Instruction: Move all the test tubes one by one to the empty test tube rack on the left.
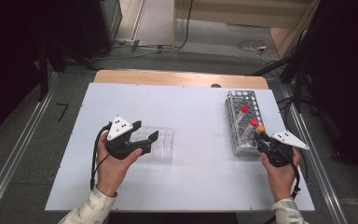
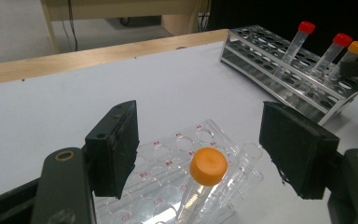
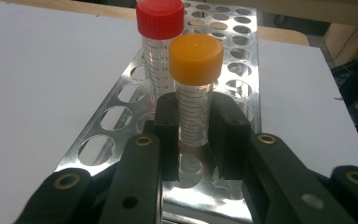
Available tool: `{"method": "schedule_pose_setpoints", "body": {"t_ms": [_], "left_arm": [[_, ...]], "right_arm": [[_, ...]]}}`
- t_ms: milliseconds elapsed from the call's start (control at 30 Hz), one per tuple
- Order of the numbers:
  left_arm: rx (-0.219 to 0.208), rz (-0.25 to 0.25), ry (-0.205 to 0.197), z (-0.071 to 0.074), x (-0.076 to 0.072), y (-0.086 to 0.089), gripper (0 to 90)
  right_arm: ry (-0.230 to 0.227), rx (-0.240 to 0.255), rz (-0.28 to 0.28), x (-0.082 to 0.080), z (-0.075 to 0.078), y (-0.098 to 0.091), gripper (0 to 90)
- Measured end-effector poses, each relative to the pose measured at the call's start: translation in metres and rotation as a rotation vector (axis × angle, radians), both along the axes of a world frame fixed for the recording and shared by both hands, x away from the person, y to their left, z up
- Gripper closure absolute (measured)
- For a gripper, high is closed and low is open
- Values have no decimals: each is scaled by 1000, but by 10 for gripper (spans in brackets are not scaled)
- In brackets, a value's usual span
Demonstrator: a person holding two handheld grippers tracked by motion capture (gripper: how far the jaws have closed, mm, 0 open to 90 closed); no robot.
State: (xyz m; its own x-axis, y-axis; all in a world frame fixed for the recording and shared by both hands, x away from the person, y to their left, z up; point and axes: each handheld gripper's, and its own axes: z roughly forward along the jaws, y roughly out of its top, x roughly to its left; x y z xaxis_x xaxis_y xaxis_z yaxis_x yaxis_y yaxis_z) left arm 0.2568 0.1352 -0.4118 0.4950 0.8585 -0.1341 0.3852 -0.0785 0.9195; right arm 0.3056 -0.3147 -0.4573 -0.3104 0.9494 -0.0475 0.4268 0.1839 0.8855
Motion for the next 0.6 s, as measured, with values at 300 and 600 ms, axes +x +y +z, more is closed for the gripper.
{"method": "schedule_pose_setpoints", "body": {"t_ms": [300, 600], "left_arm": [[1, -1, -2, 0, 0, 0, 293], [-1, 1, -5, 2, -1, 0, 292]], "right_arm": [[-53, 18, -4, -8, 15, -1, 722], [-112, 58, 2, -19, 38, -5, 723]]}}
